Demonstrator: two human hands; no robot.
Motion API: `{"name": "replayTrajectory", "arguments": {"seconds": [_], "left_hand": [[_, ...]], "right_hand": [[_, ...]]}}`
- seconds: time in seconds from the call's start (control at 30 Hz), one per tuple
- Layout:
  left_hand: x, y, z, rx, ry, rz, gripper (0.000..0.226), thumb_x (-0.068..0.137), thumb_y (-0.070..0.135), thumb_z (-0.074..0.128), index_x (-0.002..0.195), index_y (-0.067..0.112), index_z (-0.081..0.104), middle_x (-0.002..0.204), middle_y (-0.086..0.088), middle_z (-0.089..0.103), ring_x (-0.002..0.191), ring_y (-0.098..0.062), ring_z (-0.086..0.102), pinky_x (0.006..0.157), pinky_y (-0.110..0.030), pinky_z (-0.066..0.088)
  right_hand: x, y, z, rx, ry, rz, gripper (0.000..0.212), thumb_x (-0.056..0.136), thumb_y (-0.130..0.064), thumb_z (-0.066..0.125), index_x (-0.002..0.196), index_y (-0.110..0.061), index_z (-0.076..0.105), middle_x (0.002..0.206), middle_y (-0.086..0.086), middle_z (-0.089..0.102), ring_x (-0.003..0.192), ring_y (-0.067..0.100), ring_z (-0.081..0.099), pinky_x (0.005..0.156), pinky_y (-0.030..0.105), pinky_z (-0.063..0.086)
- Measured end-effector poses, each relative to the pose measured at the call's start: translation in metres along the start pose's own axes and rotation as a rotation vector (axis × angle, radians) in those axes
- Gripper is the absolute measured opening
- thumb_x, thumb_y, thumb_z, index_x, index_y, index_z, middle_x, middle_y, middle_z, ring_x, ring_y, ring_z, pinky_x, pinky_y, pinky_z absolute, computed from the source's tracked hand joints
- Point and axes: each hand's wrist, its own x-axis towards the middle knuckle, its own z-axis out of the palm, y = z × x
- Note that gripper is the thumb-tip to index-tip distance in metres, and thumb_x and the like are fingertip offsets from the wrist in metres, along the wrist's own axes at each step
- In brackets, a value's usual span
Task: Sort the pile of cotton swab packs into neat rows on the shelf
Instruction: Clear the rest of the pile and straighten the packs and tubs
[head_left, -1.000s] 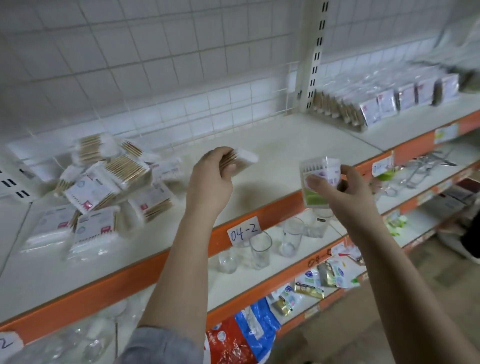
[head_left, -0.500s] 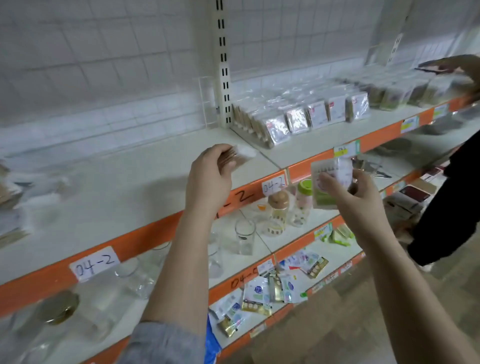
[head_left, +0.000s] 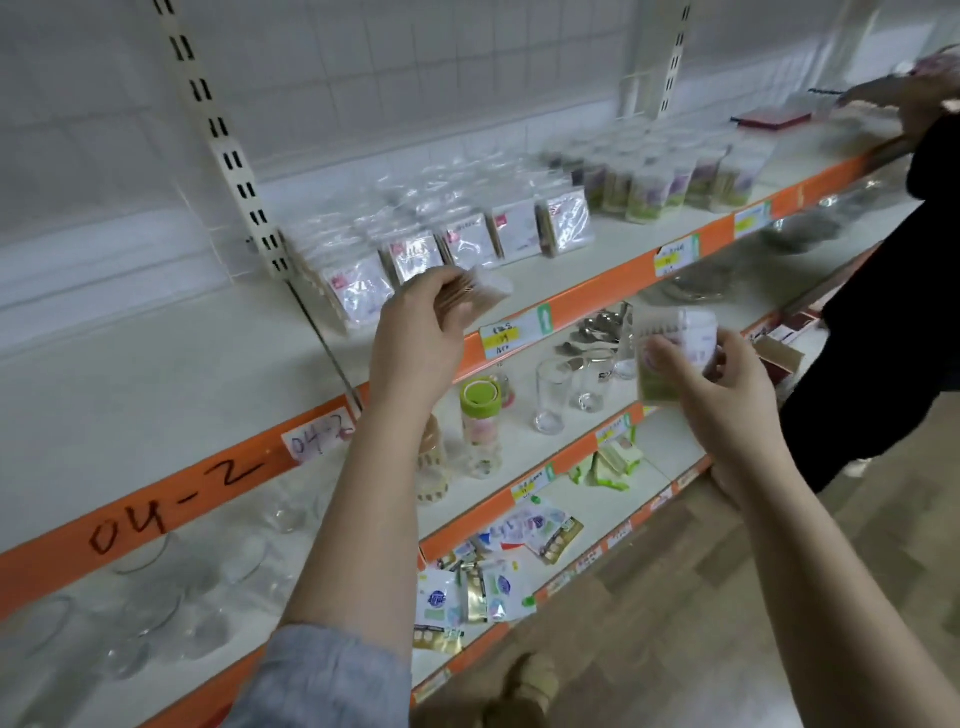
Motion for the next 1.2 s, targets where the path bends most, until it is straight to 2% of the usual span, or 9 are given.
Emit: {"name": "replayTrajectory", "arguments": {"seconds": [0.13,0.3,0.4,0.57,0.67,0.8,0.93,1.1,1.2], "left_hand": [[0.034,0.01,0.044,-0.014,-0.003,0.045,0.032,0.086,0.008,0.059,0.118,0.012,0.061,0.116,-0.003,0.064,0.108,-0.019,0.057,0.084,-0.014,0.034],[0.092,0.018,0.1,-0.065,0.02,0.081,0.03,0.086,0.009,0.059,0.116,0.012,0.062,0.113,-0.003,0.066,0.105,-0.019,0.058,0.085,-0.019,0.038],[0.133,0.029,0.13,-0.065,0.019,0.08,0.029,0.088,0.011,0.059,0.117,0.015,0.062,0.114,-0.001,0.065,0.105,-0.016,0.057,0.082,-0.018,0.036],[0.189,0.048,0.171,-0.092,0.036,0.089,0.032,0.088,0.012,0.059,0.12,0.015,0.061,0.117,0.001,0.064,0.107,-0.014,0.057,0.09,-0.019,0.041],[0.206,0.058,0.188,-0.074,0.024,0.081,0.03,0.089,0.014,0.059,0.118,0.017,0.061,0.114,0.004,0.065,0.104,-0.012,0.057,0.085,-0.017,0.04],[0.217,0.067,0.199,-0.031,0.035,0.027,0.028,0.09,0.017,0.059,0.117,0.019,0.061,0.112,0.004,0.065,0.104,-0.013,0.057,0.085,-0.021,0.04],[0.215,0.074,0.207,0.037,0.055,-0.068,0.031,0.09,0.019,0.06,0.121,0.025,0.06,0.114,0.007,0.064,0.105,-0.009,0.056,0.088,-0.02,0.041],[0.202,0.088,0.224,0.104,0.231,-0.173,0.027,0.088,0.015,0.061,0.116,0.016,0.063,0.11,-0.001,0.066,0.102,-0.016,0.059,0.088,-0.024,0.043],[0.188,0.106,0.238,0.12,0.326,-0.217,0.026,0.089,0.011,0.061,0.115,0.014,0.063,0.106,0.005,0.064,0.097,-0.01,0.056,0.084,-0.018,0.039]], "right_hand": [[0.045,0.015,-0.011,-0.049,0.031,-0.027,0.015,0.085,-0.03,0.067,0.087,-0.019,0.056,0.072,-0.007,0.057,0.056,-0.002,0.05,0.052,0.012,0.04],[0.122,0.034,-0.016,-0.111,0.059,-0.043,0.015,0.083,-0.036,0.067,0.087,-0.027,0.056,0.076,-0.009,0.059,0.069,0.012,0.054,0.063,0.029,0.043],[0.177,0.034,-0.018,-0.113,0.061,-0.053,0.016,0.082,-0.037,0.068,0.088,-0.025,0.058,0.078,-0.004,0.061,0.074,0.016,0.056,0.066,0.031,0.044],[0.253,0.038,-0.02,-0.113,0.06,-0.063,0.03,0.078,-0.039,0.07,0.098,-0.019,0.059,0.086,0.007,0.064,0.076,0.022,0.059,0.072,0.038,0.049],[0.284,0.046,-0.023,-0.093,0.06,-0.062,0.035,0.075,-0.038,0.072,0.101,-0.02,0.058,0.093,0.009,0.066,0.086,0.028,0.062,0.078,0.044,0.052],[0.319,0.055,-0.025,-0.091,0.042,-0.096,0.045,0.076,-0.03,0.074,0.114,-0.018,0.054,0.098,0.002,0.064,0.09,0.021,0.061,0.079,0.037,0.05],[0.346,0.065,-0.026,-0.108,-0.016,-0.178,0.064,0.077,-0.028,0.074,0.132,-0.02,0.041,0.102,-0.002,0.06,0.081,0.004,0.057,0.08,0.029,0.047],[0.378,0.081,-0.034,-0.194,-0.169,-0.343,0.066,0.074,-0.032,0.074,0.132,-0.026,0.041,0.101,0.0,0.061,0.097,0.023,0.058,0.088,0.044,0.047],[0.393,0.089,-0.044,-0.204,-0.262,-0.398,0.061,0.075,-0.032,0.071,0.13,-0.029,0.043,0.106,0.006,0.061,0.092,0.024,0.059,0.08,0.038,0.049]]}}
